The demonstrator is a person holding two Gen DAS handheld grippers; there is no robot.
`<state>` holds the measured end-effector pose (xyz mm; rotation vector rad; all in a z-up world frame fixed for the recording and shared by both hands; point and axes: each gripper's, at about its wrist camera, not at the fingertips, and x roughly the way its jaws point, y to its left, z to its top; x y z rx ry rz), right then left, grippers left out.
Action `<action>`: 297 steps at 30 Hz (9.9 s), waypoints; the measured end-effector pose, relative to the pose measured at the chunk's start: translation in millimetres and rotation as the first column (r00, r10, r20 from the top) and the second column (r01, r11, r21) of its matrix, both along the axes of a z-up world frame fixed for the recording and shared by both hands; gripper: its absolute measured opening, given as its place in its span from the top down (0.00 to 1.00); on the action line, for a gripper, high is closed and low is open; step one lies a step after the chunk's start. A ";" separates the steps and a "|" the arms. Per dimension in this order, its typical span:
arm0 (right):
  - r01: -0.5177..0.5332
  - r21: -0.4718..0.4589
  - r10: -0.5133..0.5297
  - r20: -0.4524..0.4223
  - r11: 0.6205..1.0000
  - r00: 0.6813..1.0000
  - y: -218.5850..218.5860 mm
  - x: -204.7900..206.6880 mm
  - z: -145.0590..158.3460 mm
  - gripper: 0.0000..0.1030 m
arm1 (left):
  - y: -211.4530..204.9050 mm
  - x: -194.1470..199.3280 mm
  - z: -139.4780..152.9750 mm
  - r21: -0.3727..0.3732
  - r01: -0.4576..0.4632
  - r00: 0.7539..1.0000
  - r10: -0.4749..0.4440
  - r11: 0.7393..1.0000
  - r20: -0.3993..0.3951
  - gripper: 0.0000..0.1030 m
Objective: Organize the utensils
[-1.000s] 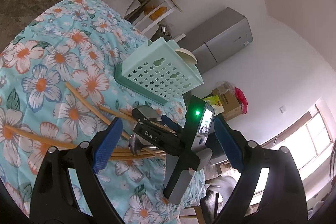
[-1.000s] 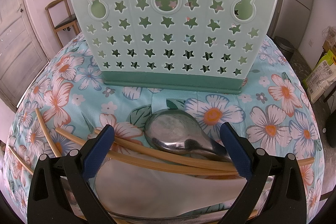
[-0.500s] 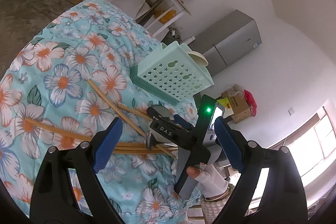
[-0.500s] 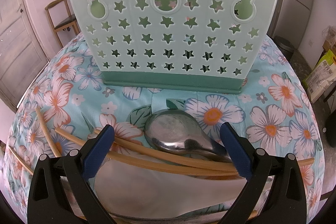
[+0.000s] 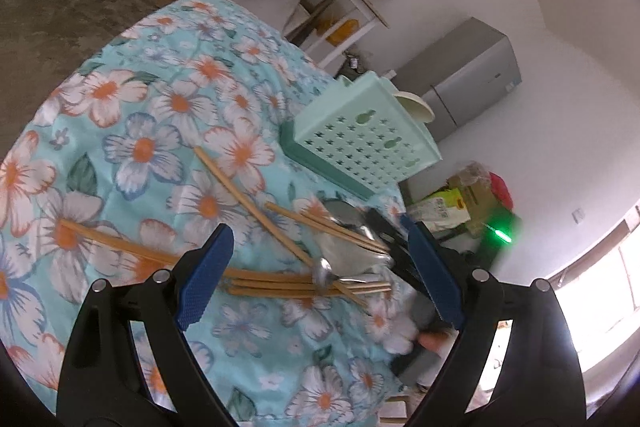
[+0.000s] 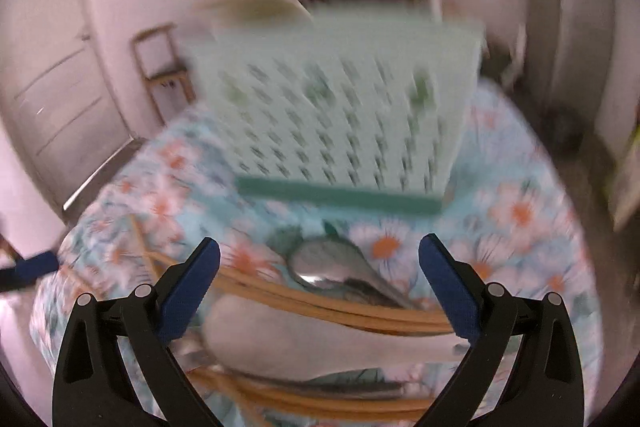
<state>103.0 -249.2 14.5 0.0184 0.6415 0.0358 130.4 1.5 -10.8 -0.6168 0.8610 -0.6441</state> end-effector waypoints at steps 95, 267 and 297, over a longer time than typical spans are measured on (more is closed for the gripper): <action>-0.595 0.190 0.622 -0.320 0.781 0.714 31.1 14.6 -36.0 0.68 | -40.9 -29.7 -27.6 0.566 -0.021 0.945 -0.169 0.824 0.281 0.19; -0.268 -0.331 0.212 -0.196 0.905 0.958 -22.7 2.2 -20.6 0.55 | -2.1 -23.9 43.2 0.163 -0.043 0.958 -0.005 0.986 0.286 0.99; -0.318 -0.736 0.296 -0.166 0.597 0.941 81.7 -18.4 -39.0 0.90 | 27.5 -8.9 19.9 0.087 -0.092 0.967 0.068 0.992 0.244 0.99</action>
